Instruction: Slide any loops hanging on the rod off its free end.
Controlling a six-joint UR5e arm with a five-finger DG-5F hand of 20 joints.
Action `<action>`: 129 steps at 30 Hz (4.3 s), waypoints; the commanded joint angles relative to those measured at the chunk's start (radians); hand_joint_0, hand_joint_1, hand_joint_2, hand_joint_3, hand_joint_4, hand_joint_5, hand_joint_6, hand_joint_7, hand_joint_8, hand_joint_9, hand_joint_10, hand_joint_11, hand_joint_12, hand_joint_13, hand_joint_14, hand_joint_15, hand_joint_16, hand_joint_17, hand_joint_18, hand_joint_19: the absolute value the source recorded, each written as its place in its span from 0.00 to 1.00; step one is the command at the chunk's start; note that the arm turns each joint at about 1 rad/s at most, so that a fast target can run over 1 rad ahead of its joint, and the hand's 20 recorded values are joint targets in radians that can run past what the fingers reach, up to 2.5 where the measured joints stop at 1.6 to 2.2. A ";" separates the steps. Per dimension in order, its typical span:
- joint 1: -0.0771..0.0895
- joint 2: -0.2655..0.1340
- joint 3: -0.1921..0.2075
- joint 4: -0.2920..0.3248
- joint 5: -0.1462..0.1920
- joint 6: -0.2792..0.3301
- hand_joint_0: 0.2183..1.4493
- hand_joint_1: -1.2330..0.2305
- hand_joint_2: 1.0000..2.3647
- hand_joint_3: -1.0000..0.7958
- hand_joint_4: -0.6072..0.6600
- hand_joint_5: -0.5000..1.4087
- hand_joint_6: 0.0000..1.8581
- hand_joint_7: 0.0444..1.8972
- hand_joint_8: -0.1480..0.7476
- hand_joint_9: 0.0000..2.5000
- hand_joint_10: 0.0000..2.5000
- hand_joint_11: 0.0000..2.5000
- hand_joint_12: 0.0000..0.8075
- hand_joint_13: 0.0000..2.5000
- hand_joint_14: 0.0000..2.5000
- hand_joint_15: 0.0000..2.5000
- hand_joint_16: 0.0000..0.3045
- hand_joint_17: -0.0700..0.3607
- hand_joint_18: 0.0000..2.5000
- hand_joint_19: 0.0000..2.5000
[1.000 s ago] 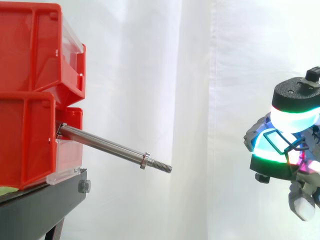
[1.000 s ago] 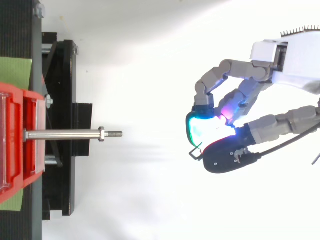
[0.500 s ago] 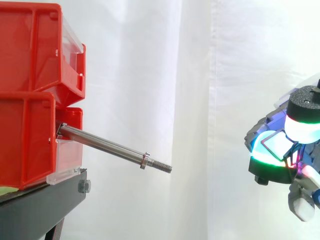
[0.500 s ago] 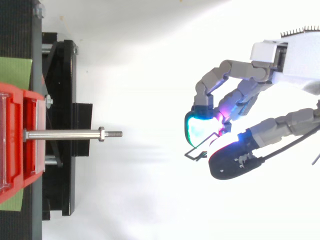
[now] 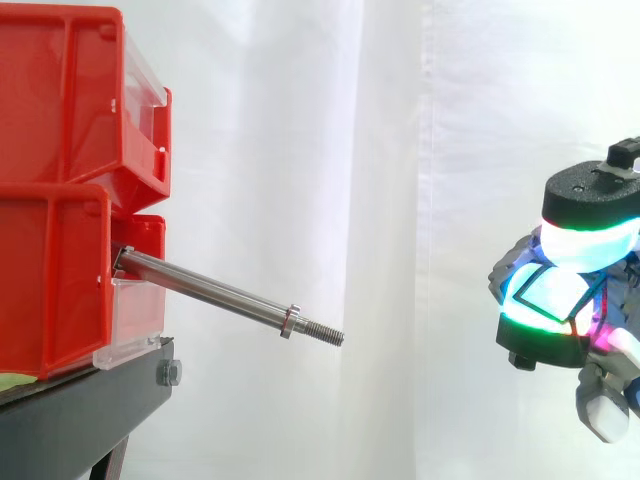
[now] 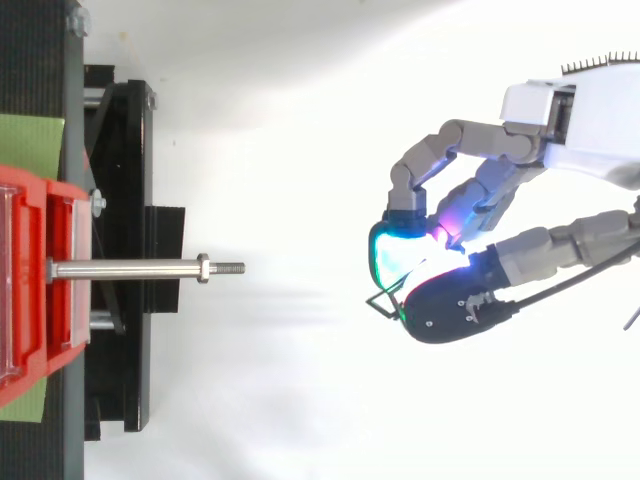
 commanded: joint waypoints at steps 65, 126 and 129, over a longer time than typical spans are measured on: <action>0.003 0.000 0.017 -0.017 0.000 0.046 0.29 0.39 0.00 0.29 0.52 0.20 0.47 0.50 0.46 0.42 0.01 0.28 0.44 0.31 0.01 0.17 0.16 0.42 0.31 0.19; 0.007 0.001 0.017 -0.018 0.002 0.070 0.35 0.28 0.01 0.36 0.50 0.18 0.49 0.47 0.45 0.41 0.01 0.30 0.43 0.31 0.01 0.17 0.16 0.41 0.32 0.18; 0.009 0.000 0.017 -0.017 0.002 0.070 0.36 0.27 0.00 0.28 0.51 0.18 0.49 0.47 0.44 0.41 0.01 0.30 0.42 0.31 0.01 0.17 0.16 0.41 0.31 0.18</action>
